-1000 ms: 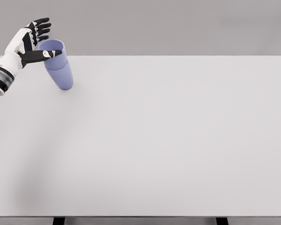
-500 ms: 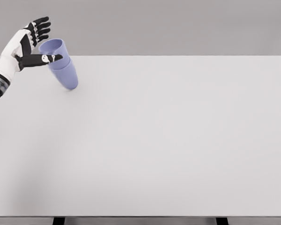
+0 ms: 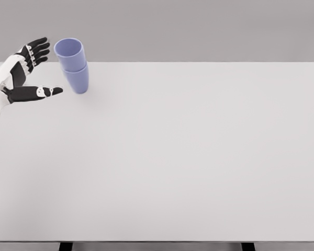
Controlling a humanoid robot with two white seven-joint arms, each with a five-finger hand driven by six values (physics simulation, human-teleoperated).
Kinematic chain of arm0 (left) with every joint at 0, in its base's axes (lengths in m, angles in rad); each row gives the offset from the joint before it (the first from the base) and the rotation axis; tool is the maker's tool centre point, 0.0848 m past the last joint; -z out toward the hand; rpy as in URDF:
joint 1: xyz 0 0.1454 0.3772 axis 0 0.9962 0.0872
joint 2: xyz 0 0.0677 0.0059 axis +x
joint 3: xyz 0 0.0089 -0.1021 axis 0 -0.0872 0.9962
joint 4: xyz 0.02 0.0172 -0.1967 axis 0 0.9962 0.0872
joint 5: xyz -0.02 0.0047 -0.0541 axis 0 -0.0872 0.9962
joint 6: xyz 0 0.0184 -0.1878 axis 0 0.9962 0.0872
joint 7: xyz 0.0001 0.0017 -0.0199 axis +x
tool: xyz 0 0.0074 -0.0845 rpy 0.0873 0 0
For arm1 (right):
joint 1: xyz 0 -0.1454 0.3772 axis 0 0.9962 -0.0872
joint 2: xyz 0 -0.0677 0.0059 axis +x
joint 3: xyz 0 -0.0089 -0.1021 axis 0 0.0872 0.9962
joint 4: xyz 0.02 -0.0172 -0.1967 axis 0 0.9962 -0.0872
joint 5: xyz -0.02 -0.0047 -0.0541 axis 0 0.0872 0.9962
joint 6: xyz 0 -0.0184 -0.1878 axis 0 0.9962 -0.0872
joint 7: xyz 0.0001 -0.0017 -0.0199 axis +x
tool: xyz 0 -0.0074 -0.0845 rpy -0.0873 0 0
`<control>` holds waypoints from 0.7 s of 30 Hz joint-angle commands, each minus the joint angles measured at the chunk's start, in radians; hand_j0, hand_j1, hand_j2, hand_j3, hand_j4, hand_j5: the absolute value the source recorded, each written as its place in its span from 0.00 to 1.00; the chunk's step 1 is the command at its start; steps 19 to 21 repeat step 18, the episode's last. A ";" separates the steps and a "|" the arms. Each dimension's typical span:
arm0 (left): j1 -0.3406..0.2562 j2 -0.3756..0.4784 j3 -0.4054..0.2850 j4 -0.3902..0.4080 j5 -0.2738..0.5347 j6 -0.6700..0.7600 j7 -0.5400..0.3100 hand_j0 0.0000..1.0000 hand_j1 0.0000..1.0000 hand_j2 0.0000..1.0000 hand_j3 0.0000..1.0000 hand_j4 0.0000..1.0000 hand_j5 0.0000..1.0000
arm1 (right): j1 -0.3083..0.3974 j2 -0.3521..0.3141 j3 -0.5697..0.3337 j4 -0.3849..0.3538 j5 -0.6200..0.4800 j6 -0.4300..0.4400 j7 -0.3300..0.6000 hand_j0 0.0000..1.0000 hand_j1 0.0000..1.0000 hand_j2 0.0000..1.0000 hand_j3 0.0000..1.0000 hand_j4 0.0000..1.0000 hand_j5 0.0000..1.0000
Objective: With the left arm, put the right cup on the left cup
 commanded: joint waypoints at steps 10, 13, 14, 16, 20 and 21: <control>0.166 0.075 -0.024 -0.074 -0.097 -0.312 -0.006 1.00 1.00 1.00 1.00 1.00 1.00 | 0.000 0.000 0.000 0.000 0.000 0.000 0.000 1.00 1.00 1.00 1.00 1.00 1.00; 0.166 0.075 -0.067 -0.074 -0.121 -0.309 -0.005 1.00 1.00 1.00 1.00 1.00 1.00 | 0.000 0.000 0.000 0.000 0.000 0.000 0.000 1.00 1.00 1.00 1.00 1.00 1.00; 0.166 0.074 -0.070 -0.074 -0.123 -0.309 -0.005 1.00 1.00 1.00 1.00 1.00 1.00 | 0.000 0.000 0.000 0.000 0.000 0.000 0.000 1.00 1.00 1.00 1.00 1.00 1.00; 0.164 0.074 -0.089 -0.074 -0.123 -0.307 -0.002 1.00 1.00 1.00 1.00 1.00 1.00 | 0.000 0.000 0.000 0.000 0.000 0.000 0.000 1.00 1.00 1.00 1.00 1.00 1.00; 0.166 0.077 -0.089 -0.074 -0.125 -0.301 -0.002 1.00 1.00 1.00 1.00 1.00 1.00 | 0.000 0.000 0.000 0.000 0.000 0.000 0.000 1.00 1.00 1.00 1.00 1.00 1.00; 0.166 0.077 -0.089 -0.074 -0.125 -0.301 -0.002 1.00 1.00 1.00 1.00 1.00 1.00 | 0.000 0.000 0.000 0.000 0.000 0.000 0.000 1.00 1.00 1.00 1.00 1.00 1.00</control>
